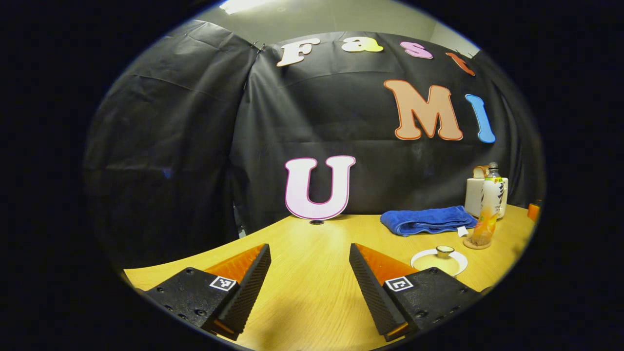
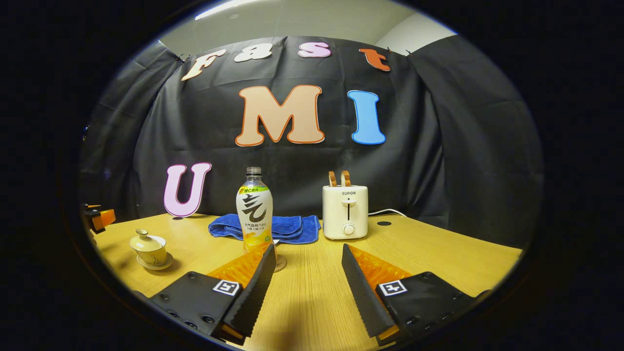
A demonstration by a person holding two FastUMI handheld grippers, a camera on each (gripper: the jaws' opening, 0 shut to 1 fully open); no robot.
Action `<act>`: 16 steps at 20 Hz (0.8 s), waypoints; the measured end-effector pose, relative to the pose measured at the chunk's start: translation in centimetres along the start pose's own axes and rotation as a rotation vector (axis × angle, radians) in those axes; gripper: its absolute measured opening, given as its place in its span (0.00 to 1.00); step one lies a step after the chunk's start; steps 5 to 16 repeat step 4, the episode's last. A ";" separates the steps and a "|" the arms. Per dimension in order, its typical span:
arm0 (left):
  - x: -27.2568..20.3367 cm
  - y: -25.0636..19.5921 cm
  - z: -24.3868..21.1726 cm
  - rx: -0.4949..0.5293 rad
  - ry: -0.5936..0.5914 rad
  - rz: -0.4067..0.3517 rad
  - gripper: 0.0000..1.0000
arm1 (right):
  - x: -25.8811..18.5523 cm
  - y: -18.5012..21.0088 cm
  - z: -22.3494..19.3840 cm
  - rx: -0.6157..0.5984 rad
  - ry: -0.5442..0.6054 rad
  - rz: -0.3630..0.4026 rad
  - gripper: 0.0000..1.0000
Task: Open the teacup lid with one hand, grasp the water bottle and pour water into the teacup with the other hand; after pouring, place the water bottle on the coaster and then close the teacup lid.
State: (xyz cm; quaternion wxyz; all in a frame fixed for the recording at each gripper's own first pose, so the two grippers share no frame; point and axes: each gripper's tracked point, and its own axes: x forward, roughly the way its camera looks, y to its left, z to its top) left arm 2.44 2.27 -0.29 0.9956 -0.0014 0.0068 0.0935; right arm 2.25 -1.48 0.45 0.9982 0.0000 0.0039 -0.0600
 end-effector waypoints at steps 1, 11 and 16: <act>-0.1 0.0 0.0 0.000 0.001 0.001 0.94 | 0.0 0.0 0.0 0.000 0.000 0.000 0.87; 0.0 -0.1 -0.1 -0.001 0.000 0.002 0.94 | 0.0 0.0 0.0 0.000 0.000 0.000 0.87; 0.0 -0.1 -0.1 -0.001 0.000 0.002 0.94 | 0.0 0.0 0.0 0.000 0.000 0.000 0.87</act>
